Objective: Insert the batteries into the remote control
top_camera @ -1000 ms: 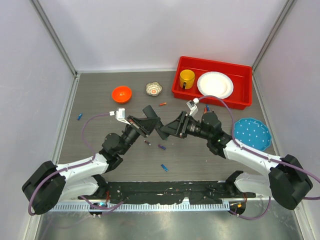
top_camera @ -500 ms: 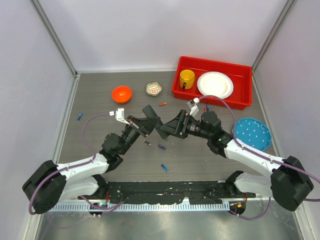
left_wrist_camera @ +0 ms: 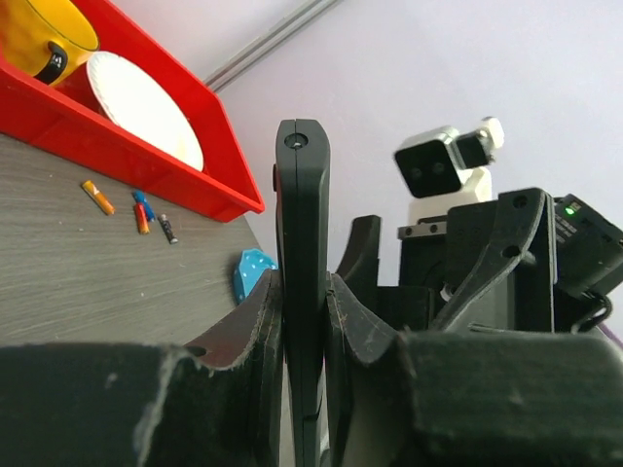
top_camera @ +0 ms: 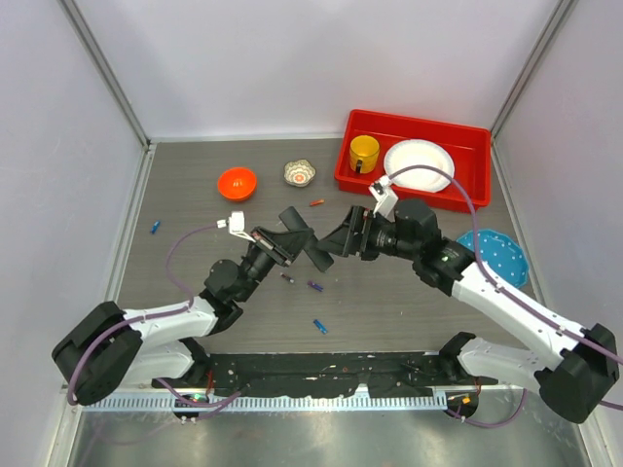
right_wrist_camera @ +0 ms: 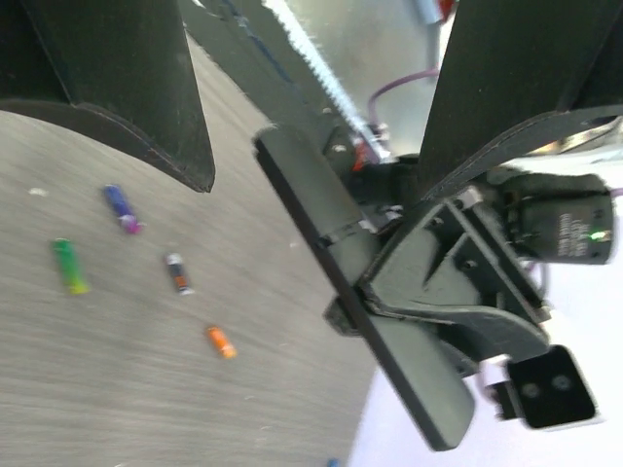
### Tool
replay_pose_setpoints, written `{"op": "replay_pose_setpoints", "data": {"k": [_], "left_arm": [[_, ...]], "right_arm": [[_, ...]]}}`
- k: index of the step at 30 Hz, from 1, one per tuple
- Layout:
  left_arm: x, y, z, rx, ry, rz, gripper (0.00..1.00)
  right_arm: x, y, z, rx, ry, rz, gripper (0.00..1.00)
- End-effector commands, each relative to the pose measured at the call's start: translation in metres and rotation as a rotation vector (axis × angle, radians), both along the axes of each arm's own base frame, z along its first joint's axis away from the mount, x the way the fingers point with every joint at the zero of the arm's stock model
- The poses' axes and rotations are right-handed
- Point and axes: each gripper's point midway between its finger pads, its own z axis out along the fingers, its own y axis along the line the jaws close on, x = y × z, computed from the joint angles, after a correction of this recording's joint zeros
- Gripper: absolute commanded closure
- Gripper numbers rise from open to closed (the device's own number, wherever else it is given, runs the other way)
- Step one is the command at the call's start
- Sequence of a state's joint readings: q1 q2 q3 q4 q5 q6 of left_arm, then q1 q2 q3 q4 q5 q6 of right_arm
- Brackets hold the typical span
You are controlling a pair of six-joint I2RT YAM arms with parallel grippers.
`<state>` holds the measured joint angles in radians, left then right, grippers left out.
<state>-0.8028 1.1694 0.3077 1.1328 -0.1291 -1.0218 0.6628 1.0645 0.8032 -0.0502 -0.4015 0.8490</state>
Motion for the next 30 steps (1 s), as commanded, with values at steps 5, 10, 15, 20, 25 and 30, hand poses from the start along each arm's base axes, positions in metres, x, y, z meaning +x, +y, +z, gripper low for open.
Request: {"op": "replay_pose_setpoints", "data": {"k": [5,10,15,20,25,30], "left_arm": [[0.006,-0.006,0.0,-0.074,0.115,-0.029,1.0],[0.002,-0.028,-0.021,-0.08,0.216,-0.168,1.0],[0.003,-0.041,-0.022,-0.144,0.233,-0.267,1.0],[0.007,-0.045,-0.027,-0.193,0.238,-0.29,1.0],[0.008,-0.048,-0.021,-0.22,0.213,-0.305,1.0],[0.009,-0.049,-0.021,-0.215,0.211,-0.305,1.0]], "right_arm": [[0.013,-0.1,-0.018,-0.595,-0.165,-0.198,0.1],[0.008,-0.095,0.002,-0.602,-0.242,-0.174,0.1],[0.001,-0.079,0.001,-0.715,-0.276,-0.123,0.12],[-0.011,-0.058,0.004,-0.715,-0.289,-0.04,0.12],[-0.022,-0.044,-0.025,-0.777,-0.252,0.019,0.13],[-0.024,-0.036,-0.033,-0.791,-0.252,0.012,0.16]]}}
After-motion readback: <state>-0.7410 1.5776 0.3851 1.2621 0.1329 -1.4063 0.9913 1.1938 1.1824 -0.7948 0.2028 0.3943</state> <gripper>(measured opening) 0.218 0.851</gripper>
